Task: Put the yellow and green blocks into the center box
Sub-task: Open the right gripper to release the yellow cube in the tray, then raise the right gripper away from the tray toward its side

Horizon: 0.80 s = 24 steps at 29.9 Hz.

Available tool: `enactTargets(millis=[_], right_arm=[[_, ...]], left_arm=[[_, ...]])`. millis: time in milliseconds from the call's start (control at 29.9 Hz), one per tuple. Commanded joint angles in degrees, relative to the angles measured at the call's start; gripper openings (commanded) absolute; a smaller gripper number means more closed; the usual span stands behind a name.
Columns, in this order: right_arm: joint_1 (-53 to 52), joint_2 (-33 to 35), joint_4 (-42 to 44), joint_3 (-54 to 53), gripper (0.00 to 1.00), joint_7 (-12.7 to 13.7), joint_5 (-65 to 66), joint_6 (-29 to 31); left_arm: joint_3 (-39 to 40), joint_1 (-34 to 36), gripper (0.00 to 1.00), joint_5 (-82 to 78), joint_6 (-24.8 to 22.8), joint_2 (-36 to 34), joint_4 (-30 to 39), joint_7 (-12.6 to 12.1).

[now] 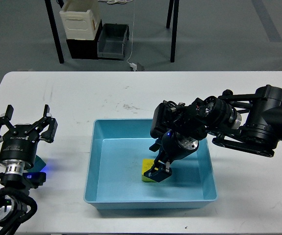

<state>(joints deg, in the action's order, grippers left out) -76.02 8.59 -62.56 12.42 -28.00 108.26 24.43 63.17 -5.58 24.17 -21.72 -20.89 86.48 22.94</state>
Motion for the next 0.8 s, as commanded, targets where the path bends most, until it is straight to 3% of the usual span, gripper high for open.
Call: enactTargets(millis=[0,234,401,635,702,769], right_arm=[[0.5,1.9,0.0,-4.5,0.97,0.0,-0.1,-2.3],[8.3,5.2,-2.3,-22.2,0.97,0.0,-0.6,-12.0],[11.7,5.7,-5.0,-30.4,0.97,0.0,-0.7,-12.6],[17.0,5.8,-5.2,-45.4,0.97,0.0,-4.1,-13.0],[20.0,5.3,-6.5,-50.4,0.97,0.0,-5.3,-15.5],[24.0,4.8,-9.8,-54.1,0.97,0.0,-6.6,-19.8]], left_arm=[[0.1,1.2,1.00,-0.2,0.4,-3.7,-1.2,-0.1],[-0.3,4.0,1.00,0.0,0.7,-11.1,-1.8,-0.8],[1.5,5.3,1.00,0.6,1.6,-11.9,-2.1,-0.5],[1.7,7.2,1.00,-0.3,9.3,-14.5,-3.8,-0.9],[1.1,7.8,1.00,-0.6,13.4,-16.4,-4.9,-1.1],[0.6,8.7,1.00,-3.0,14.6,-17.3,-5.7,-1.1]])
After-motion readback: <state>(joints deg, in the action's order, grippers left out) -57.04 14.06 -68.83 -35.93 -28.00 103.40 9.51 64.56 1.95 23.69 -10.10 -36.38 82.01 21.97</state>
